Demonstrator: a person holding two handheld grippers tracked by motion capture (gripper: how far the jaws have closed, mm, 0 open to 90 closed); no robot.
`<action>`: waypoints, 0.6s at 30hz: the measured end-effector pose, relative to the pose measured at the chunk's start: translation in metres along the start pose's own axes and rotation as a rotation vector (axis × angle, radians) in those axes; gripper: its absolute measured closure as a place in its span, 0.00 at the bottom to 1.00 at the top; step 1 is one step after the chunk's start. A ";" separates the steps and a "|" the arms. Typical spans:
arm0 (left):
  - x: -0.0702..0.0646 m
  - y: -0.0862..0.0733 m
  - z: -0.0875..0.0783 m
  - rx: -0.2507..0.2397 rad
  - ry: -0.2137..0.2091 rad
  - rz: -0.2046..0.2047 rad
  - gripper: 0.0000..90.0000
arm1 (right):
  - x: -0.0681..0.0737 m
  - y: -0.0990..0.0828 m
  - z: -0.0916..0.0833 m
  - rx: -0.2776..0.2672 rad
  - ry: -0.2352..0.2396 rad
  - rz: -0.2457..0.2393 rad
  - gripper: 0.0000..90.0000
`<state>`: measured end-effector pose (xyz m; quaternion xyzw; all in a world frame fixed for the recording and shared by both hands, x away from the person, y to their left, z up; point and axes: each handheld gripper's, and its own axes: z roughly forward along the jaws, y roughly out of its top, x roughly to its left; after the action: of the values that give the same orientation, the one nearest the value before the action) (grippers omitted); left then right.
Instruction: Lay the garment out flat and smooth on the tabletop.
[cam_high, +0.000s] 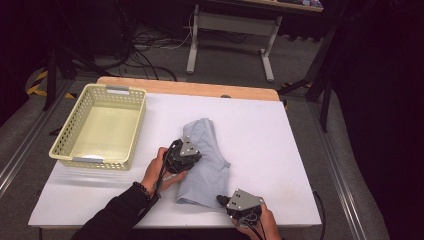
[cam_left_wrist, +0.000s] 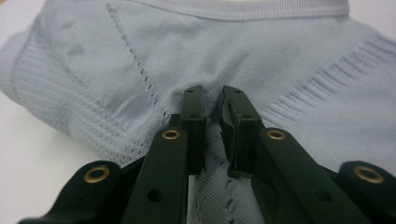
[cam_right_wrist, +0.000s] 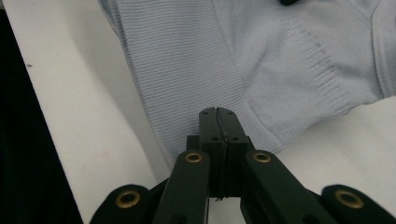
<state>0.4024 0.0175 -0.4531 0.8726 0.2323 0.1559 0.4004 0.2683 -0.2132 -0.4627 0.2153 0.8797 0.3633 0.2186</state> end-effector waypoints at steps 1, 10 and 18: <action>0.001 0.001 0.000 0.002 -0.006 -0.002 0.89 | 0.000 0.000 0.000 0.002 0.000 -0.001 1.00; 0.018 0.034 -0.001 -0.068 0.046 0.024 0.82 | -0.003 0.002 0.001 0.011 0.015 -0.018 1.00; 0.034 0.028 0.035 0.033 0.054 0.009 0.85 | -0.004 0.002 0.001 0.009 0.028 -0.018 1.00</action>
<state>0.4549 -0.0022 -0.4506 0.8755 0.2417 0.1775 0.3788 0.2727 -0.2137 -0.4609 0.2029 0.8863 0.3604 0.2084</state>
